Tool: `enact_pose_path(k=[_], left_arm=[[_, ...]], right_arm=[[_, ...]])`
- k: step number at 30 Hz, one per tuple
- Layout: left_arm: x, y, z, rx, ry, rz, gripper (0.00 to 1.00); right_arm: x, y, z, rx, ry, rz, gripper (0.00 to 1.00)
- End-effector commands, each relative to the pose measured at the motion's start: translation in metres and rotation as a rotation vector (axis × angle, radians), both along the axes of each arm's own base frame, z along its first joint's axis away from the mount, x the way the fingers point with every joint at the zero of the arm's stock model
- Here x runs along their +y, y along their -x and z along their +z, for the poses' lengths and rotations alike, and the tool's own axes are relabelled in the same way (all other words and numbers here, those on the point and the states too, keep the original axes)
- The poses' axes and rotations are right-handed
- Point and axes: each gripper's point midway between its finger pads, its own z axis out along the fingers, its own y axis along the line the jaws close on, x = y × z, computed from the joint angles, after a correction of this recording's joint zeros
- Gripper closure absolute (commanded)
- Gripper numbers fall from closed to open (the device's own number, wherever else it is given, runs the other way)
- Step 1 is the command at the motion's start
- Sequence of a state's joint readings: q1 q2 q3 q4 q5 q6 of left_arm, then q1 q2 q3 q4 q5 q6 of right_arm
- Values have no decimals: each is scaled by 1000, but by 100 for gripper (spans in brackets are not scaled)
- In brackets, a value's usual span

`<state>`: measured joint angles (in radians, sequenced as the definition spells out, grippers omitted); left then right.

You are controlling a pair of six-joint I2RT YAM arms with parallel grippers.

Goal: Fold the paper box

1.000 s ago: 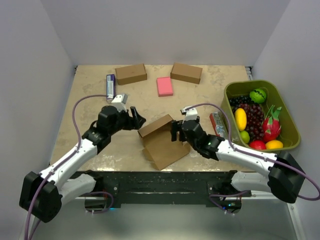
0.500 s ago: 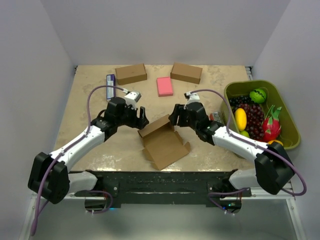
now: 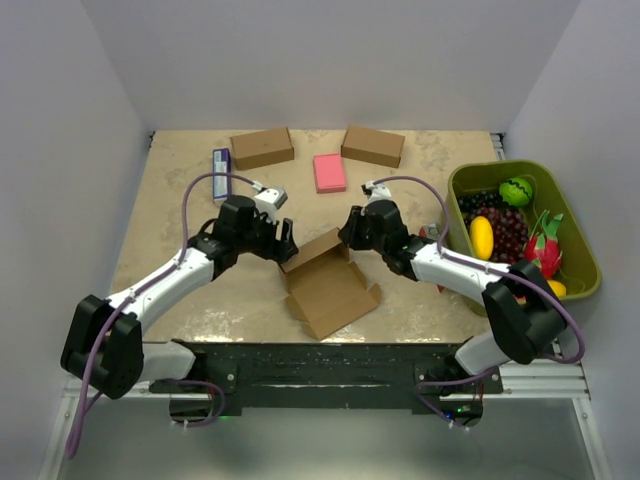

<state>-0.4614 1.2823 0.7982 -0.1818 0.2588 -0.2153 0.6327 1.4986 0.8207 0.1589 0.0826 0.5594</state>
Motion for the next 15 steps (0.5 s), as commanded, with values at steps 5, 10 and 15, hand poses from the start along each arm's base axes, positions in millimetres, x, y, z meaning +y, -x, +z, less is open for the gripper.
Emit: enact_pose_path(k=[5,10,15], left_arm=[[-7,3,-1,-4,2,-58,26],[-13,1,21,-90,31,-98,23],[-24,4,38,-174,17,-149,22]], right_arm=[[-10,4,-20,25,27,-18,77],[-10,2,16,-38,8,-4,60],[-25,7,53,-69,42,-35,23]])
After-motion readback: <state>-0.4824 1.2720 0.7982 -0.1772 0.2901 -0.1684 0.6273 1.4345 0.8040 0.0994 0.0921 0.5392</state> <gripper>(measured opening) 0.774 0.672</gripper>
